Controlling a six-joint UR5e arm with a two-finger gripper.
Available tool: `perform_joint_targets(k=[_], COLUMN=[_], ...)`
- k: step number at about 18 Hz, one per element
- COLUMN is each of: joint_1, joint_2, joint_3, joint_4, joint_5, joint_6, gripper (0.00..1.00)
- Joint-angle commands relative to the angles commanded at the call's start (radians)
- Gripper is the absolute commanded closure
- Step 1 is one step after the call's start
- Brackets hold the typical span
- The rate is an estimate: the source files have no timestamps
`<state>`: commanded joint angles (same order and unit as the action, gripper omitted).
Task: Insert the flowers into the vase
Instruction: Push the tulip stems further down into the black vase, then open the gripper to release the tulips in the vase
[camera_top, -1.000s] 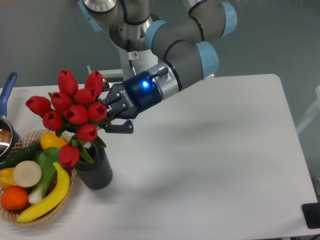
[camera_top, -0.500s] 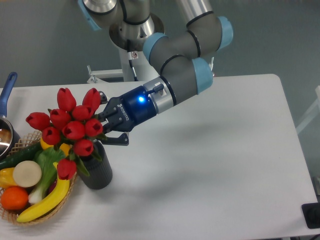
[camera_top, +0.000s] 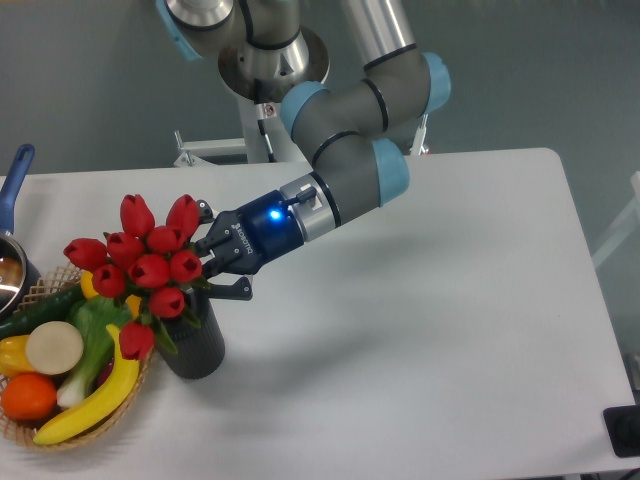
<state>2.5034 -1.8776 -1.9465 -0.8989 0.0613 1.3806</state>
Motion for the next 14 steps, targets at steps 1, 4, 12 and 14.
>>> perform_joint_targets(k=[1, 4, 12, 14], joint_1=[0.003, 0.009, 0.034, 0.044], joint_2=[0.0, -0.006, -0.005, -0.005], joint_3=[-0.002, -0.014, -0.025, -0.028], joint_4=[-0.002, -0.003, 0.002, 0.0], joint_5=[0.008, 0.041, 0.152, 0.158], joint_6=[0.0, -0.005, 0.0, 0.0], gripper=[0.76, 0.21, 0.0, 0.0])
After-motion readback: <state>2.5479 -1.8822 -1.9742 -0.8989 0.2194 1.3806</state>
